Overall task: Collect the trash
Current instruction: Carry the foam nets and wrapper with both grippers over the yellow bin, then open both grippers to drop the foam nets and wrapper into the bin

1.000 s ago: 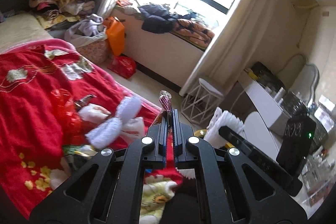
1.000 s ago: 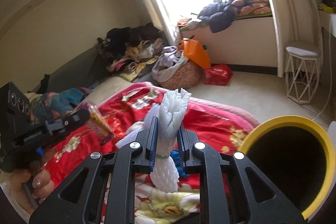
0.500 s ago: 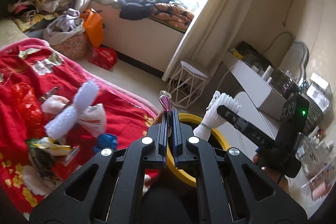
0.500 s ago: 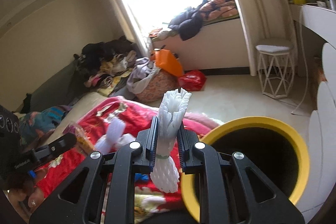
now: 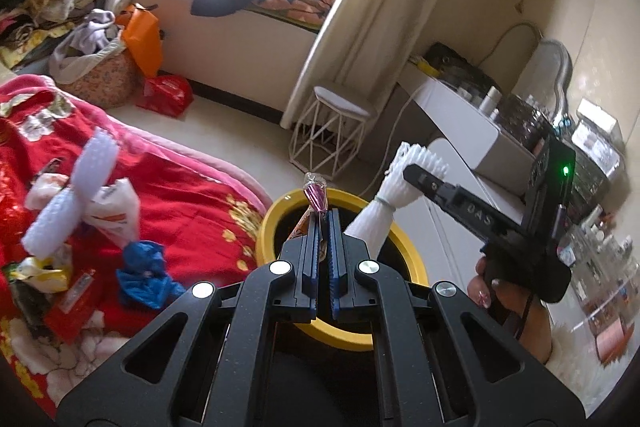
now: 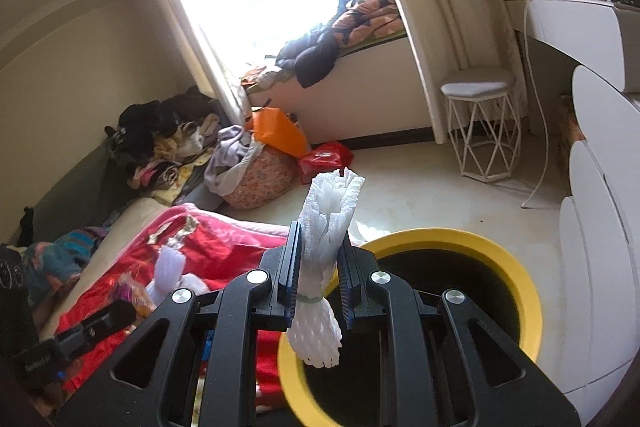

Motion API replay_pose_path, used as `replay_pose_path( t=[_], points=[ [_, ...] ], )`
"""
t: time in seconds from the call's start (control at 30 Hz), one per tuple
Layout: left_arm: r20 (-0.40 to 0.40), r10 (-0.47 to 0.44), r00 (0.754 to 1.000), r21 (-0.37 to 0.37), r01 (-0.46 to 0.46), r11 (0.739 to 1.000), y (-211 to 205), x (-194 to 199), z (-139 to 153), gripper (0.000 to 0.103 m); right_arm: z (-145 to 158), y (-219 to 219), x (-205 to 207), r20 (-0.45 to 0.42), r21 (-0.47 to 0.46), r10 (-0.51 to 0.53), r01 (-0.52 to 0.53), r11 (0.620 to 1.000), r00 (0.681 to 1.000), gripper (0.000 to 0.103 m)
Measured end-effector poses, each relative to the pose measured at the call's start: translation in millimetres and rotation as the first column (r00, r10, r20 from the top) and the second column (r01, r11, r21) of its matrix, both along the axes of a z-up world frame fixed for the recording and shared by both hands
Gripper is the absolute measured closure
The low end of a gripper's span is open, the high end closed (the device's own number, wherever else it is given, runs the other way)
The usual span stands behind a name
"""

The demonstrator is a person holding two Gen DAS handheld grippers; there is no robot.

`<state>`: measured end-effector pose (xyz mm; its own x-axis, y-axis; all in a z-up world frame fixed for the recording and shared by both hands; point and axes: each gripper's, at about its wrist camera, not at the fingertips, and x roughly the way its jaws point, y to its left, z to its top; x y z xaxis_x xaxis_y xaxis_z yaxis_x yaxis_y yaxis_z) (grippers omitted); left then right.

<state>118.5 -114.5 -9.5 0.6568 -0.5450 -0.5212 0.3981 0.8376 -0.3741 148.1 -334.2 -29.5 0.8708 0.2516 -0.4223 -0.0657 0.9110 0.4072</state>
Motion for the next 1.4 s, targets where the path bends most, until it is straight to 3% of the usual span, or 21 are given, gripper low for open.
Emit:
replay_pose_path(
  t=[0.43,0.77,0.83,0.87,0.9,1.07,1.2,1.4],
  points=[
    [-0.063,-0.136,0.989,0.025,0.138,0.99,-46,14,-34,0.101,-23,-38,12,-0.056,0.021,-0.075,0.076,0.997,0.996,0.086],
    [-0.104,-0.175,0.979,0.03,0.179,0.983,-70,33,-58,0.101,-41,-53,18,-0.11,0.031,-0.084,0.088,0.996,0.99,0.084],
    [-0.116,-0.168,0.979,0.043,0.174,0.984,-73,38,-66,0.092,-44,-56,19,-0.128,0.039,-0.084,0.09,0.995,0.988,0.084],
    [-0.118,-0.169,0.978,0.044,0.175,0.984,-74,38,-67,0.08,-45,-57,20,-0.14,0.042,-0.078,0.085,0.996,0.987,0.083],
    [-0.117,-0.162,0.98,0.053,0.169,0.984,-74,39,-69,0.069,-47,-58,21,-0.148,0.043,-0.077,0.085,0.995,0.986,0.08],
    [-0.116,-0.135,0.984,0.074,0.144,0.987,-67,36,-72,0.041,-54,-55,22,-0.178,0.048,-0.067,0.077,0.996,0.982,0.066],
    [-0.124,-0.138,0.983,0.064,0.146,0.987,-62,33,-72,0.028,-54,-51,22,-0.181,0.035,-0.064,0.071,0.997,0.981,0.063],
    [-0.122,-0.12,0.985,0.118,0.134,0.984,-57,30,-74,0.025,-44,-43,18,-0.155,0.017,-0.057,0.06,0.998,0.986,0.056]
  ],
)
